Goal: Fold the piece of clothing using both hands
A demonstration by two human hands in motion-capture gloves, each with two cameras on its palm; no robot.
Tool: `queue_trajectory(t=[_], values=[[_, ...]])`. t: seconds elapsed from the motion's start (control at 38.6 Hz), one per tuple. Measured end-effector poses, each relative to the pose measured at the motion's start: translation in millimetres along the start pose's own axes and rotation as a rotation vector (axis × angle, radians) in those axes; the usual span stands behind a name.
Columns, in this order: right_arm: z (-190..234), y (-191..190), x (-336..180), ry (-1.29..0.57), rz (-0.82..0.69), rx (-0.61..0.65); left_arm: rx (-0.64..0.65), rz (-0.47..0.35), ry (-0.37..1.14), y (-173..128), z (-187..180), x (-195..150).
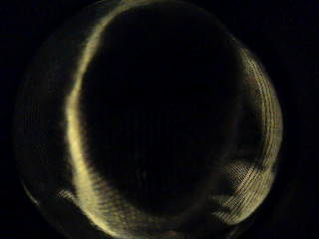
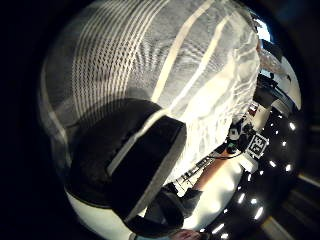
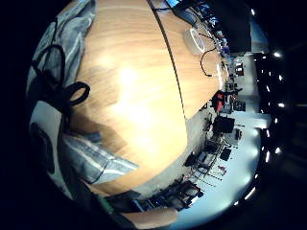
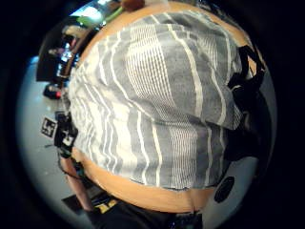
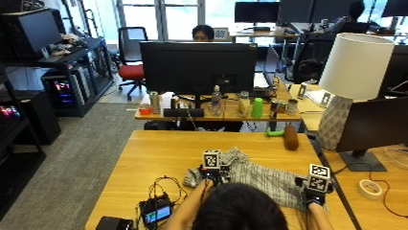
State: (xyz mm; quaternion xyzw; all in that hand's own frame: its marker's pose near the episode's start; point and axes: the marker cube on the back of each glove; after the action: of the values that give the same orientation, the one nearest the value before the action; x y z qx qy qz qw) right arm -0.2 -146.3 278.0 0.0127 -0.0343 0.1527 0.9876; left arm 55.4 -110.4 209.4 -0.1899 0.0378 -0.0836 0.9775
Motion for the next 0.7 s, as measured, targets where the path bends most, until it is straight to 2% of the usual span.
queue_trajectory(t=[0.16, 0.26, 0.34, 0.52, 0.57, 0.7], values=[[-9, -12, 15, -0.017, 0.020, -0.066, -0.054, 0.039, 0.068, 10, -5, 1], [-29, -15, 26, -0.042, 0.040, -0.050, -0.068, 0.062, 0.106, 16, -9, 2], [-57, -16, 35, -0.109, 0.061, -0.025, -0.017, 0.061, 0.126, 19, -18, 1], [-150, -10, 20, -0.270, -0.006, 0.007, 0.077, 0.140, 0.173, 40, -52, -2], [-167, -10, 9, -0.278, -0.033, 0.002, 0.109, 0.133, 0.171, 43, -61, -7], [-217, 5, -37, -0.277, -0.116, 0.032, 0.171, 0.048, 0.164, 51, -82, -27]])
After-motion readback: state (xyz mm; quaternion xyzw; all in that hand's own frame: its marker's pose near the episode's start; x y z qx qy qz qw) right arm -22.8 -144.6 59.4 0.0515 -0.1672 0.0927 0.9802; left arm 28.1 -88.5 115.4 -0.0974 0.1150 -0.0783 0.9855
